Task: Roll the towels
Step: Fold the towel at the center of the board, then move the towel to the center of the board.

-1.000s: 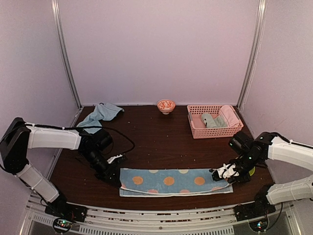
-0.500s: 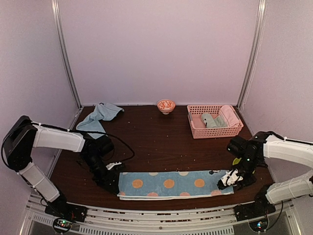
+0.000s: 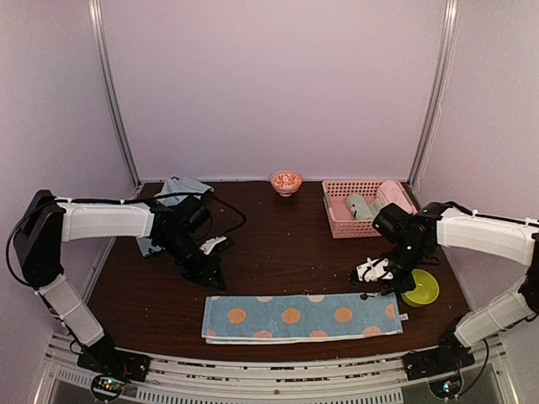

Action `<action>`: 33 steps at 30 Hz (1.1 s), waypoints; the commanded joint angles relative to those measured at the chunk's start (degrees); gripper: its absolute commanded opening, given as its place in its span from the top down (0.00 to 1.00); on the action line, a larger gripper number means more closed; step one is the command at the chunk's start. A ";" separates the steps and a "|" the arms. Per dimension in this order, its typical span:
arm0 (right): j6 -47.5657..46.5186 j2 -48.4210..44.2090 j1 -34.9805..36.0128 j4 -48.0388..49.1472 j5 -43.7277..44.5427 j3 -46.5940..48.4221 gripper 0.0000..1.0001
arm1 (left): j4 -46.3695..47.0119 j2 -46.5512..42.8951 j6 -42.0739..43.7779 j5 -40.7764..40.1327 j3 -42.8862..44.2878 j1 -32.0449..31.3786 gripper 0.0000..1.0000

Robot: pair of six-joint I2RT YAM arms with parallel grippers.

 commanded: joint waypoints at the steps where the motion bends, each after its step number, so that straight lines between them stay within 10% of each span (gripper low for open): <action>1: 10.11 4.51 0.41 7.51 -0.41 -0.25 0.87 | 11.18 2.25 -4.26 1.79 -2.27 -0.52 1.00; 18: 18.34 19.44 1.04 20.62 8.92 -1.09 0.91 | 11.29 7.59 -5.09 -16.81 -9.80 0.43 1.00; 33: 20.65 34.14 1.37 29.60 17.26 16.15 0.88 | 10.49 9.27 -3.00 -30.49 -3.77 12.59 1.00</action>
